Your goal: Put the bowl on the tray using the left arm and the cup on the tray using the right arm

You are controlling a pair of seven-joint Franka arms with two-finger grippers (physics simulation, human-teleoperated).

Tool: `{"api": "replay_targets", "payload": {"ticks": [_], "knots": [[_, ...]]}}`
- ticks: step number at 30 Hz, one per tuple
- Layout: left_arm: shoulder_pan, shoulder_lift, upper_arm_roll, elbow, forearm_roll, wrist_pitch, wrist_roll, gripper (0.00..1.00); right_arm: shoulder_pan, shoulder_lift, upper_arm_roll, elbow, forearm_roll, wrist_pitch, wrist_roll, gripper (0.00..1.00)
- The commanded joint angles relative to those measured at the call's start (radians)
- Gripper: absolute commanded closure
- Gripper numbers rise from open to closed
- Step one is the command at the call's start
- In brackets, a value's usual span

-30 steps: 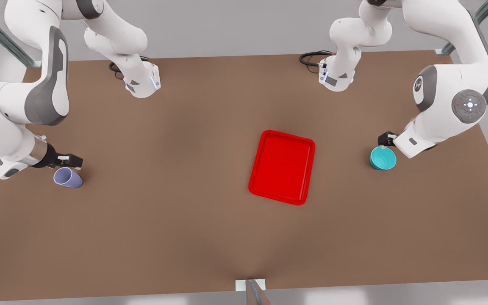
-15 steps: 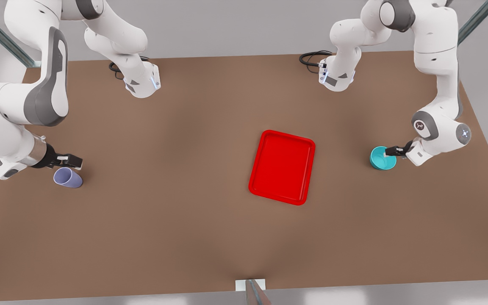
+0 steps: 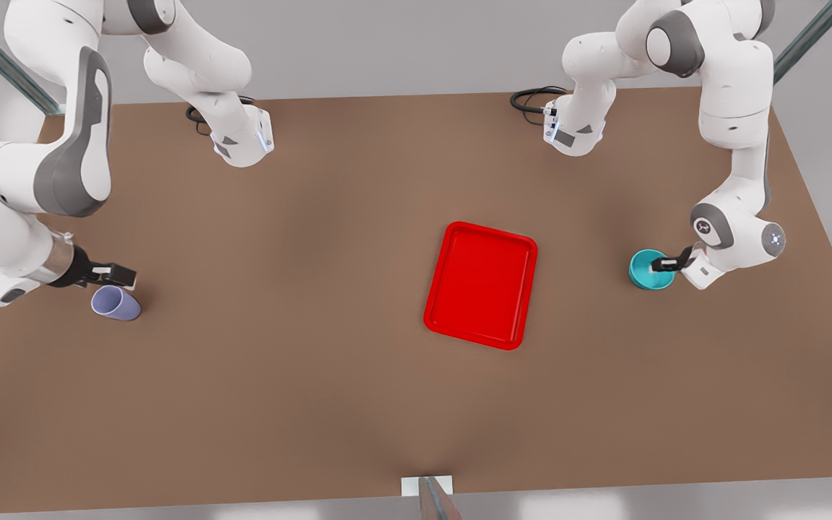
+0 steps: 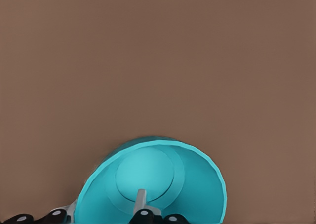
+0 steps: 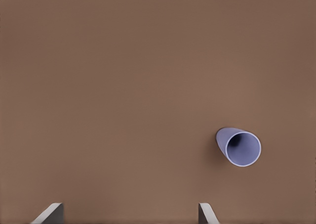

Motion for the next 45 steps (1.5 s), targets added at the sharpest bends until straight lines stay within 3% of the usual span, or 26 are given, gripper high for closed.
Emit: {"api": "replay_targets", "payload": {"ticks": [1,14,18,21,22,35,41,43,45], "knots": [[0.0,0.0,0.002,0.0,-0.011,0.001,0.0,0.77,0.001,0.0,0.0,0.0,0.0,0.0,0.0,0.0],[0.0,0.003,-0.011,0.015,-0.039,-0.02,-0.008,0.79,-0.012,0.001,-0.003,0.0,0.005,-0.005,-0.005,0.0],[-0.037,-0.026,-0.156,0.078,-0.08,-0.11,-0.043,0.79,-0.01,0.001,-0.003,0.0,0.005,-0.005,-0.005,0.0],[-0.117,-0.035,-0.336,0.137,-0.079,-0.109,-0.465,0.79,-0.012,0.001,-0.003,0.002,0.005,-0.005,-0.006,0.0],[-0.129,-0.049,-0.348,0.138,-0.08,-0.112,-0.511,0.79,-0.012,0.005,-0.003,0.002,0.005,-0.005,-0.006,0.0],[-0.35,-0.037,-0.35,0.153,-0.125,-0.218,-0.672,0.79,-0.012,0.005,-0.003,0.002,0.006,-0.006,-0.008,0.0],[-0.37,0.02,-0.35,0.155,-0.123,-0.175,-0.658,0.79,-0.012,0.005,-0.003,0.002,0.006,-0.006,-0.008,0.0],[-0.37,0.028,-0.35,0.156,-0.122,-0.169,-0.646,0.0,-0.012,0.005,-0.003,0.002,0.006,-0.006,-0.008,0.0],[-0.37,0.028,-0.35,0.156,-0.12,-0.169,-0.646,0.0,-0.012,0.005,-0.003,0.002,0.006,-0.006,-0.008,0.0]]}}
